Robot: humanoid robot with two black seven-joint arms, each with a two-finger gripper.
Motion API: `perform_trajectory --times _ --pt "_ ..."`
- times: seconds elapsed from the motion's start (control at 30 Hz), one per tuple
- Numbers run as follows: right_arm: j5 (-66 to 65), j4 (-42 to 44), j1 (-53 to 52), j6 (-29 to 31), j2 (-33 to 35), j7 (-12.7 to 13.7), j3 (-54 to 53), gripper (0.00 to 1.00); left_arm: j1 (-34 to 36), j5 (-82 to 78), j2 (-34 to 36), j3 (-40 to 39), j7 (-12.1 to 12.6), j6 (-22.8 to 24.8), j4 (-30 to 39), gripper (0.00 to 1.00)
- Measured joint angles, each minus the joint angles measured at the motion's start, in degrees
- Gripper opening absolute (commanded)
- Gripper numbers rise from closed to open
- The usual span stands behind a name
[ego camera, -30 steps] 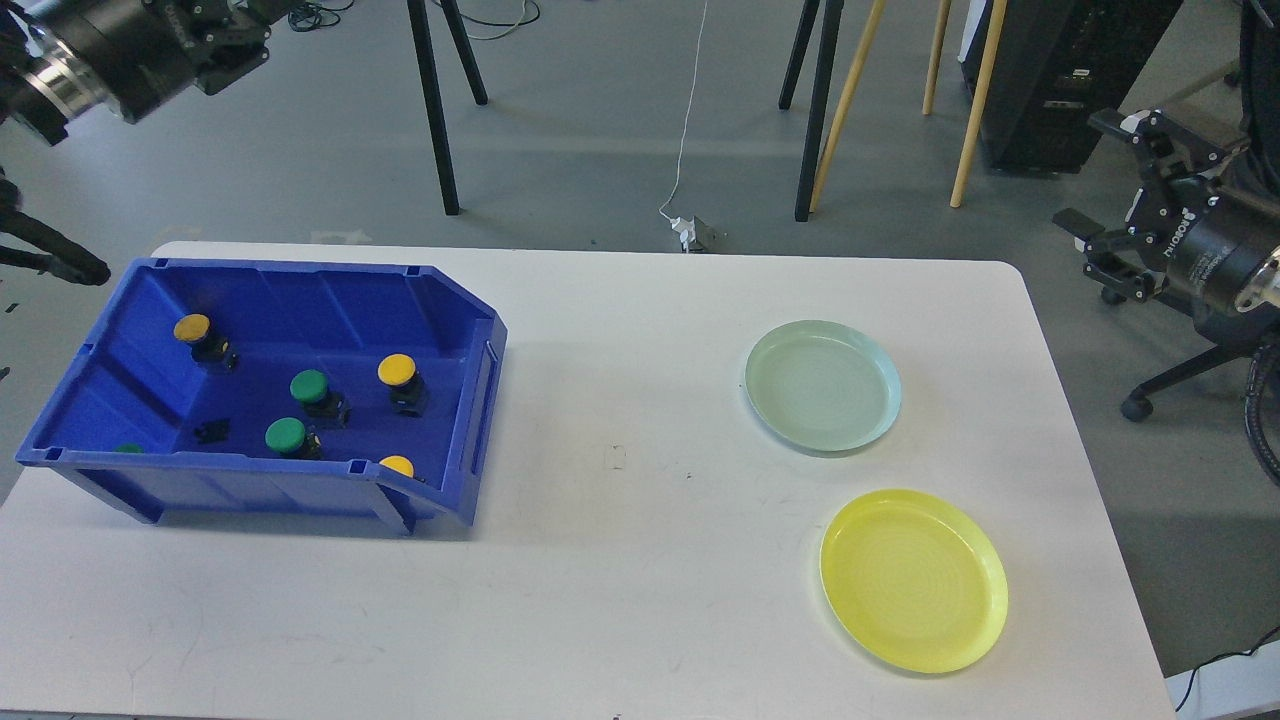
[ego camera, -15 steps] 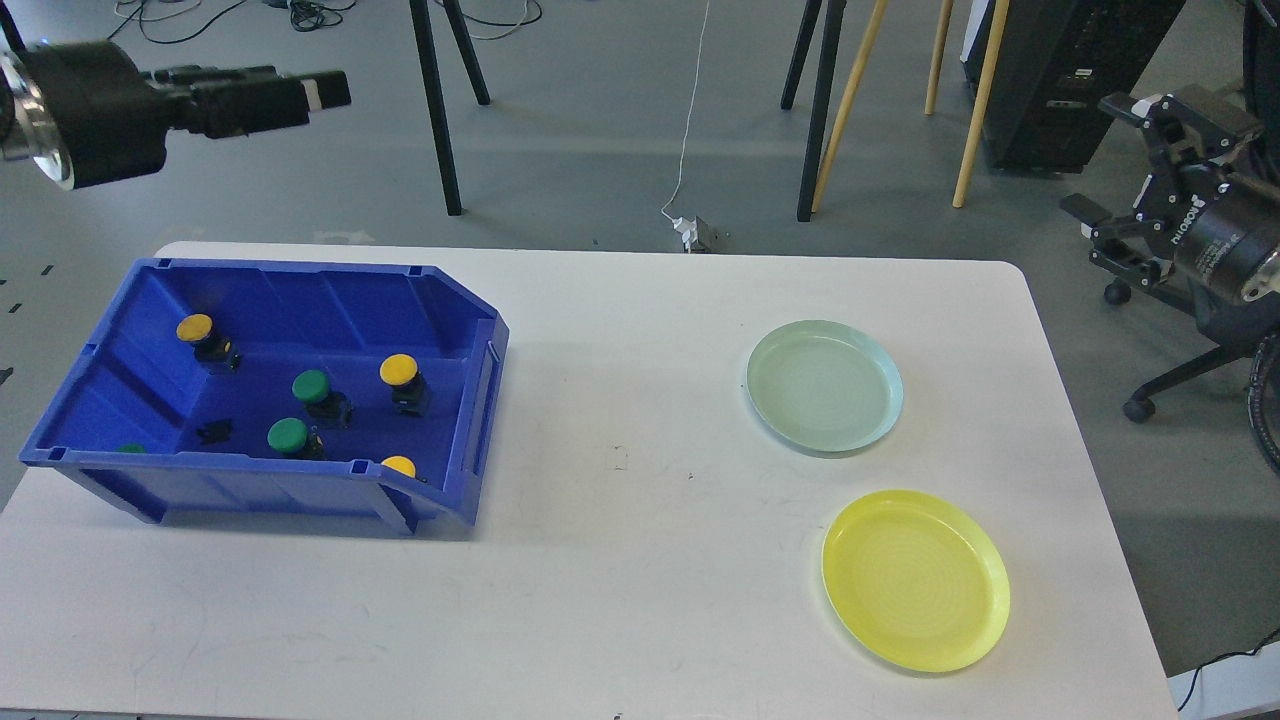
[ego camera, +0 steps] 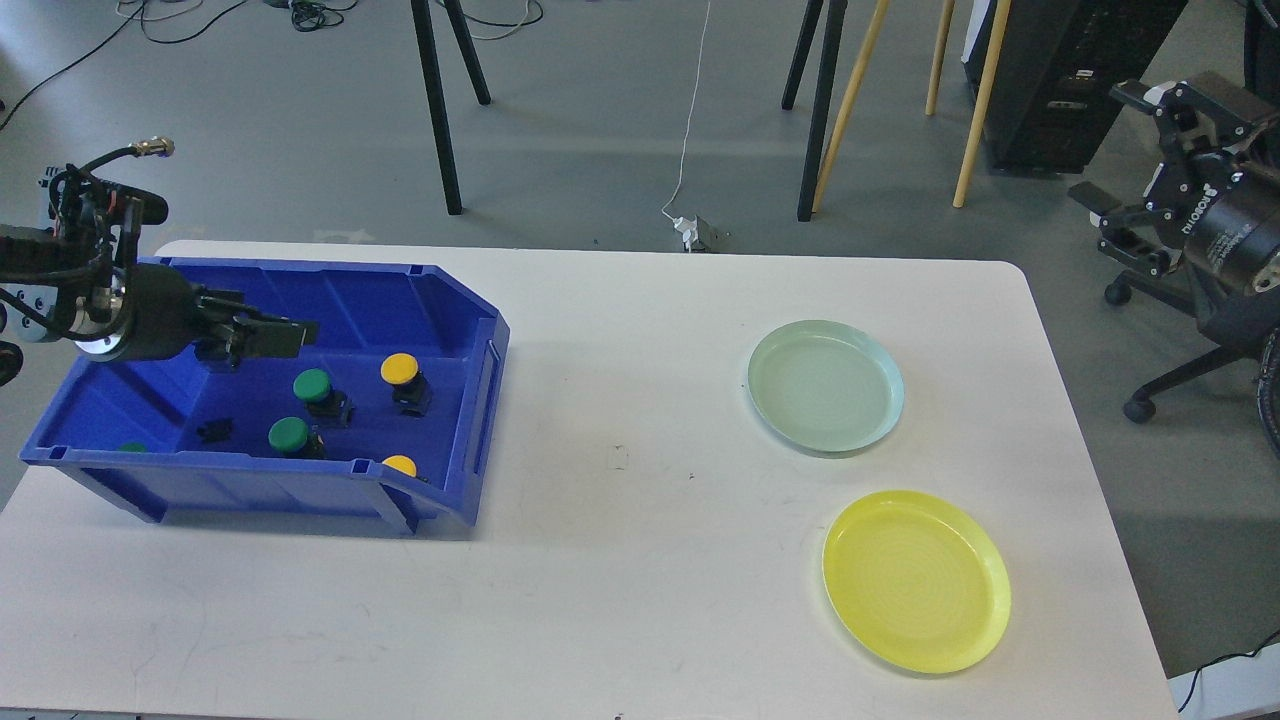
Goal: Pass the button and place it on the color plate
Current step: 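Grasp a green button in the blue bin with the left gripper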
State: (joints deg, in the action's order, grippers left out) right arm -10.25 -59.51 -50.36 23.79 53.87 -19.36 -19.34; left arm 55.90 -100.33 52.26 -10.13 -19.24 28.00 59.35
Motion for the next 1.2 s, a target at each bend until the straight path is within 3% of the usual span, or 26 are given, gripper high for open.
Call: perform_trajectory --times 0.27,0.57,0.93,1.2 --pt "-0.3 0.0 -0.1 -0.2 0.0 0.0 0.1 1.0 0.0 -0.4 -8.2 2.5 0.2 0.0 -8.0 0.99" --pt "-0.5 -0.1 -0.3 -0.2 0.0 0.1 0.1 1.0 -3.7 -0.8 -10.4 2.6 0.5 0.0 -10.8 0.99" --pt "-0.5 -0.1 -0.4 -0.3 -0.3 0.2 0.1 1.0 -4.2 -0.6 -16.6 2.6 -0.7 0.0 -21.2 0.99" --pt "-0.5 -0.1 -0.5 -0.3 -0.4 0.3 0.2 1.0 -4.2 -0.7 -19.6 2.7 -1.8 -0.2 -25.1 0.88"
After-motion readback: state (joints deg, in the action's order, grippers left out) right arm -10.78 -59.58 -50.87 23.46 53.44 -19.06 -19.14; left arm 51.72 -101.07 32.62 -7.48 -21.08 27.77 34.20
